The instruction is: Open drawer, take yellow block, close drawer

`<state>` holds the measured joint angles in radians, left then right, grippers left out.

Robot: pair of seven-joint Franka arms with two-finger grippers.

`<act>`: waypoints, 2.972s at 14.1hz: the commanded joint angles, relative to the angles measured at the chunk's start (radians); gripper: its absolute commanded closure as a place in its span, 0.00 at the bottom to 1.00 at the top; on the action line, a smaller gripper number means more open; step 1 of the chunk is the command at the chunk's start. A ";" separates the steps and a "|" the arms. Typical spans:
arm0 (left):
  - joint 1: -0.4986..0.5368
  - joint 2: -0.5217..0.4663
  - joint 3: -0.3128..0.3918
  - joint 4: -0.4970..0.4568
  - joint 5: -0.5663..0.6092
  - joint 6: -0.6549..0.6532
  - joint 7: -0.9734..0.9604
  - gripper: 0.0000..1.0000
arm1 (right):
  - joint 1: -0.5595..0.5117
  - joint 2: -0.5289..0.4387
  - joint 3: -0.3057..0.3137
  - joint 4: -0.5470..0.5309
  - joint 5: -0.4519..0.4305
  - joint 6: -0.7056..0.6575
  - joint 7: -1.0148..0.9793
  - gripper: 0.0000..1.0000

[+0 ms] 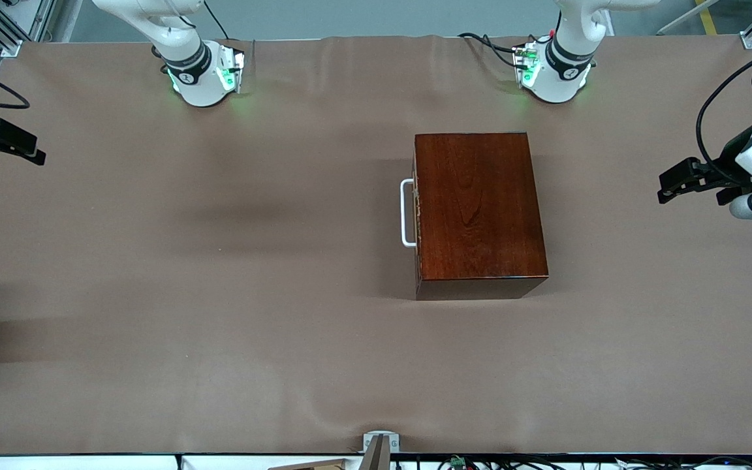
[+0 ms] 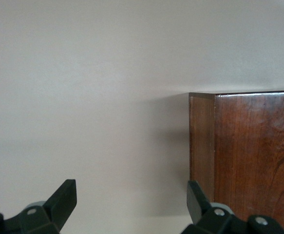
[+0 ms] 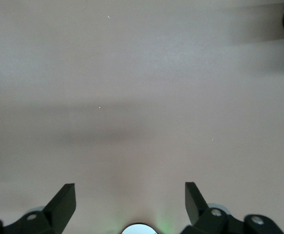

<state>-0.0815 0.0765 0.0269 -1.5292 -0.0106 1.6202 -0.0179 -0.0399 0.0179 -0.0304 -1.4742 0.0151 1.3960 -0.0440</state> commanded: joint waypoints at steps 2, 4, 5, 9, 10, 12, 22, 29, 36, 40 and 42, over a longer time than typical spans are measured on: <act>0.006 -0.014 -0.004 -0.016 -0.005 0.026 -0.005 0.00 | -0.008 -0.015 0.014 0.014 0.005 -0.006 -0.079 0.00; 0.003 -0.015 -0.004 -0.014 -0.005 0.026 -0.005 0.00 | -0.017 -0.004 0.007 0.011 0.005 -0.002 -0.079 0.00; 0.005 -0.015 -0.005 -0.014 -0.005 0.024 -0.005 0.00 | -0.028 -0.004 0.003 0.005 0.005 -0.011 -0.088 0.00; 0.003 -0.011 -0.005 -0.012 0.001 0.018 0.015 0.00 | -0.049 -0.010 0.007 0.047 0.003 -0.005 -0.123 0.00; 0.000 -0.004 -0.004 -0.011 0.001 0.020 0.013 0.00 | -0.048 -0.010 0.009 0.048 0.003 0.004 -0.122 0.00; 0.011 -0.006 -0.001 -0.009 -0.014 0.021 0.013 0.00 | -0.043 -0.010 0.009 0.048 0.003 0.009 -0.122 0.00; -0.006 0.008 -0.134 0.053 -0.014 0.010 -0.022 0.00 | 0.011 0.013 0.012 0.037 0.000 0.038 -0.125 0.00; -0.222 0.147 -0.294 0.199 0.007 -0.062 -0.468 0.00 | 0.005 0.013 0.009 0.038 -0.006 0.017 -0.123 0.00; -0.562 0.365 -0.280 0.284 0.134 0.015 -0.875 0.00 | 0.006 0.017 0.009 0.043 -0.007 0.021 -0.119 0.00; -0.685 0.483 -0.205 0.290 0.187 0.096 -0.975 0.00 | -0.005 0.020 0.004 0.043 -0.012 0.041 -0.119 0.00; -0.742 0.534 -0.145 0.297 0.187 0.125 -0.975 0.00 | -0.012 0.022 0.004 0.038 -0.014 0.047 -0.117 0.00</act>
<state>-0.7784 0.5561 -0.1721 -1.2834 0.1561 1.7354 -0.9842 -0.0368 0.0379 -0.0317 -1.4364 0.0132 1.4381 -0.1580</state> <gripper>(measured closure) 0.000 0.000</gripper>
